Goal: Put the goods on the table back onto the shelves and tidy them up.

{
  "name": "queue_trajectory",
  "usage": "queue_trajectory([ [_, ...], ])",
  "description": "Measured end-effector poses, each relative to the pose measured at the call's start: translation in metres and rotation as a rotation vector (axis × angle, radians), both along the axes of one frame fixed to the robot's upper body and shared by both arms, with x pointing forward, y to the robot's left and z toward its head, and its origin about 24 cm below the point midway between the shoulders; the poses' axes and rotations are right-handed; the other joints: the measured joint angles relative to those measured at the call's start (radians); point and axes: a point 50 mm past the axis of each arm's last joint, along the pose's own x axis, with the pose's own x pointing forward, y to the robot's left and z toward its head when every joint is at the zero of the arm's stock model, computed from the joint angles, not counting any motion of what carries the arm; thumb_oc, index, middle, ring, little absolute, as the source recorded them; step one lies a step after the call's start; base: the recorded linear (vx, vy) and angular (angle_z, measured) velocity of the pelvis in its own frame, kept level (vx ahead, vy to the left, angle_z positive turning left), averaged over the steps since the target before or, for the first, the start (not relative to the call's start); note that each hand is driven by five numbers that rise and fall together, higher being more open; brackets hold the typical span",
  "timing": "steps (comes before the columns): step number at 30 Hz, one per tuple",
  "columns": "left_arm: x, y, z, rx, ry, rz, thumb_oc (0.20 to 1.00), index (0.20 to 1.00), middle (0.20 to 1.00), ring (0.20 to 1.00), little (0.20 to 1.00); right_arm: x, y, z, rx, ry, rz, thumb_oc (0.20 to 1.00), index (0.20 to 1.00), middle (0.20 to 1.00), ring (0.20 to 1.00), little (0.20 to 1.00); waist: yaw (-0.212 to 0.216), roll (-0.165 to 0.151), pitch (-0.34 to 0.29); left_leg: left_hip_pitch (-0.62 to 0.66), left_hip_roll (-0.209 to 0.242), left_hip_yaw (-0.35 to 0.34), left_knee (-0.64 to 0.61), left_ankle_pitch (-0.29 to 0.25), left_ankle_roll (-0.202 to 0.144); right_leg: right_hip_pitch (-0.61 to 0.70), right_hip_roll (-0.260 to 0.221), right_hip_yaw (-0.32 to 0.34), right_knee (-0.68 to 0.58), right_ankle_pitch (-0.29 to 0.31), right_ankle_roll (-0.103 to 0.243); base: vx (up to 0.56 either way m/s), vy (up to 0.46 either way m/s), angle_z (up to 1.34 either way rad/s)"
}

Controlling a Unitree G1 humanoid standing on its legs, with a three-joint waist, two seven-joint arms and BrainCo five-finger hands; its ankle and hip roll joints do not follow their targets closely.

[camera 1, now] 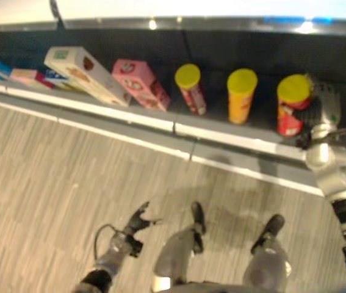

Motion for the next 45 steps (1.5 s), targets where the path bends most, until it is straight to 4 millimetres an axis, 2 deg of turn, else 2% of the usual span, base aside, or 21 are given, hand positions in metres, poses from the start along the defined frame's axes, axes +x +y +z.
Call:
queue_trajectory([
  [3, -0.002, 0.002, -0.002, 0.005, 0.01, 0.002, 1.0, 1.0, 1.0, 1.0, 1.0, 0.001, -0.003, 0.003, 0.037, -0.033, -0.02, 0.2, 0.2, 0.2, 0.2, 0.2, 0.003, 0.007, 0.002, -0.008, -0.002, 0.0, 0.008, -0.001, 0.002, -0.006, -0.003, 0.003, 0.002, -0.001, 0.001, 0.0, 0.0, 0.0],
  [9, -0.018, 0.009, -0.022, 0.034, 0.123, 0.055, 1.0, 1.0, 1.0, 1.0, 1.0, 0.002, -0.013, 0.01, 0.069, -0.08, -0.091, 0.2, 0.2, 0.2, 0.2, 0.2, 0.004, 0.01, 0.003, -0.014, -0.003, 0.0, 0.012, -0.002, 0.003, -0.013, -0.007, 0.005, 0.008, -0.001, 0.001, 0.0, 0.011, 0.0],
  [25, -0.012, -0.003, -0.022, 0.006, 0.101, 0.049, 1.0, 1.0, 1.0, 1.0, 1.0, -0.007, -0.029, 0.007, 0.106, -0.134, -0.172, 0.2, 0.2, 0.2, 0.2, 0.2, -0.011, 0.023, 0.004, -0.011, -0.014, 0.007, 0.013, -0.001, 0.004, -0.03, -0.025, 0.024, 0.036, -0.008, 0.002, 0.0, 0.0, 0.0],
  [31, -0.011, -0.003, -0.022, 0.008, 0.102, 0.05, 1.0, 1.0, 1.0, 1.0, 1.0, -0.008, -0.026, 0.011, 0.104, -0.163, -0.165, 0.2, 0.2, 0.2, 0.2, 0.2, -0.023, 0.032, 0.004, -0.013, -0.021, 0.028, 0.013, -0.001, 0.004, -0.064, -0.039, 0.055, 0.066, -0.016, 0.004, -0.01, 0.024, -0.08],
  [38, -0.01, -0.006, -0.022, 0.001, 0.099, 0.048, 1.0, 1.0, 1.0, 1.0, 1.0, -0.01, -0.024, 0.014, 0.103, -0.185, -0.158, 0.2, 0.2, 0.2, 0.2, 0.2, -0.027, 0.062, 0.002, -0.012, -0.021, 0.028, 0.013, -0.001, 0.005, -0.065, -0.04, 0.056, 0.072, -0.02, 0.007, 0.0, 0.003, -0.01],
  [45, -0.01, -0.007, -0.022, 0.001, 0.099, 0.043, 1.0, 1.0, 1.0, 1.0, 1.0, -0.009, -0.023, 0.013, 0.108, -0.188, -0.154, 0.2, 0.2, 0.2, 0.2, 0.2, -0.028, 0.062, 0.002, -0.012, -0.021, 0.027, 0.013, -0.001, 0.005, -0.065, -0.04, 0.055, 0.073, -0.02, 0.007, 0.0, 0.0, 0.0],
])
